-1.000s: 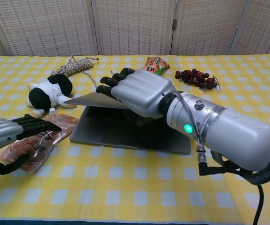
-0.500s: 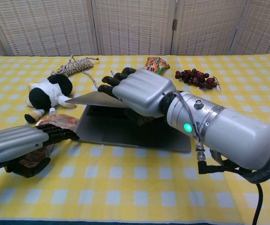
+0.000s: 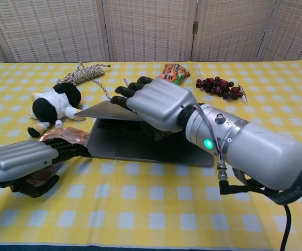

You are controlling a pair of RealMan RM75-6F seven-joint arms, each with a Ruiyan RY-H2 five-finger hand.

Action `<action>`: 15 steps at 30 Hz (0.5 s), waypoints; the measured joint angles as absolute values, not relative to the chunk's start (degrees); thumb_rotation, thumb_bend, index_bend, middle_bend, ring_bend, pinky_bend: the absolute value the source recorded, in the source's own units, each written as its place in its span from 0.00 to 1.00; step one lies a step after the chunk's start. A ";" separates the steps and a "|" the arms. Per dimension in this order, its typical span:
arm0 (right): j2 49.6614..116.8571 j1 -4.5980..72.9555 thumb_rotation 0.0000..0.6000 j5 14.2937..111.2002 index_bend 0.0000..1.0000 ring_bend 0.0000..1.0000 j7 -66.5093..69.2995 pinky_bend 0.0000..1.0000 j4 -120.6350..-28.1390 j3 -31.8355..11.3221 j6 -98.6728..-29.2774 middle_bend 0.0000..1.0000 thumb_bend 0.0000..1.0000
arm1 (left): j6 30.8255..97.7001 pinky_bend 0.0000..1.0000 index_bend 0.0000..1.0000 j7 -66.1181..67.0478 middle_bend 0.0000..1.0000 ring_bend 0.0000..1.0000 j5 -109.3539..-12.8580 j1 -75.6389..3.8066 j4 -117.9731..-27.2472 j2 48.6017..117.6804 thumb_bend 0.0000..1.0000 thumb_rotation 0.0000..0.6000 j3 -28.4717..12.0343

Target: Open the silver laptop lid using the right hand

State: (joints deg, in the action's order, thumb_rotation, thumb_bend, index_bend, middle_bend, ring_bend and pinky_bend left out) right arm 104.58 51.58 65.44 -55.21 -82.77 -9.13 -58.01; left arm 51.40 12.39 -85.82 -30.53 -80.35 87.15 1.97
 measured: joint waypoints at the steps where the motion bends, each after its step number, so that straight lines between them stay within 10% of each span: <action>1: 104.61 51.61 1.00 65.40 0.00 0.00 -55.26 0.00 -82.67 -9.12 -58.07 0.00 0.66 | 51.40 0.00 0.04 12.47 0.13 0.00 -85.71 -30.58 -80.40 87.15 0.74 1.00 2.03; 15: 103.53 52.51 1.00 63.19 0.00 0.00 -54.95 0.00 -82.16 -11.91 -59.18 0.00 0.66 | 51.58 0.00 0.04 13.17 0.13 0.00 -84.90 -31.29 -80.51 87.38 0.74 1.00 2.60</action>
State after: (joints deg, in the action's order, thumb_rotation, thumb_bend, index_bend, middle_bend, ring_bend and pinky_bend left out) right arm 103.53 52.51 63.19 -54.95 -82.16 -11.91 -59.18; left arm 51.58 13.17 -84.90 -31.29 -80.51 87.38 2.60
